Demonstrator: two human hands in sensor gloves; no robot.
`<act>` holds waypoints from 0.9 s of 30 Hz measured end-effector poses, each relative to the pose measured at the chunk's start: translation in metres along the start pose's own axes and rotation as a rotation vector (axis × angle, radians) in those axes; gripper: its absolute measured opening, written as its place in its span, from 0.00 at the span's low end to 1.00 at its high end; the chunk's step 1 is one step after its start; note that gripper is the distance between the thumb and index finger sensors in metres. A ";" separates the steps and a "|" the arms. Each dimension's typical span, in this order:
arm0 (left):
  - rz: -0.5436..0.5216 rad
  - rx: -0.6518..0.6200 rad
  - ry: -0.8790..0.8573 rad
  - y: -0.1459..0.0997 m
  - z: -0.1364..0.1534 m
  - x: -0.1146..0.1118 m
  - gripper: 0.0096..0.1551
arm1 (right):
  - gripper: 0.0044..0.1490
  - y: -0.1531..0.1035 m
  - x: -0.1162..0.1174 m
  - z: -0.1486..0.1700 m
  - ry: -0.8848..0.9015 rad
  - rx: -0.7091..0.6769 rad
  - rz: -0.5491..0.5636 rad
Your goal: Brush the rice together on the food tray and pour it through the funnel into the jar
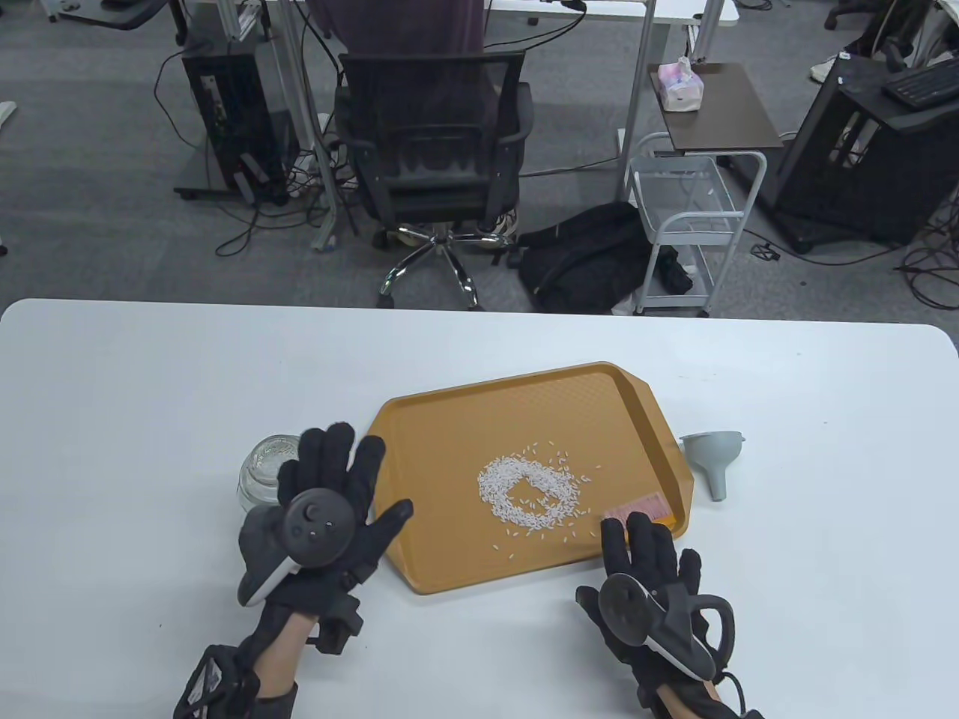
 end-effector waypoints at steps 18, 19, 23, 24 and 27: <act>0.127 0.250 0.021 0.027 0.077 -0.011 0.54 | 0.60 -0.001 0.001 0.001 0.032 -0.009 -0.022; 0.121 0.238 0.012 0.028 0.077 -0.012 0.53 | 0.60 -0.001 0.001 0.001 0.034 -0.010 -0.024; 0.067 0.195 0.052 0.027 0.075 -0.009 0.53 | 0.60 -0.001 0.001 0.001 0.040 -0.013 -0.025; 0.053 0.194 0.052 0.027 0.075 -0.008 0.53 | 0.60 -0.001 0.001 0.001 0.042 -0.013 -0.025; 0.032 0.183 0.041 0.027 0.075 -0.004 0.54 | 0.60 -0.001 0.001 0.001 0.045 -0.015 -0.023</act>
Point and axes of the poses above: the tracker on the back of each hand, its own z axis roughly to the little-finger side, its own y axis roughly from the wrist to the fingertips, x = y × z, the point moved 3 cm from there along y, roughly from the wrist to the fingertips, and after that the axes turned 4 degrees about y, right-handed, at the moved point
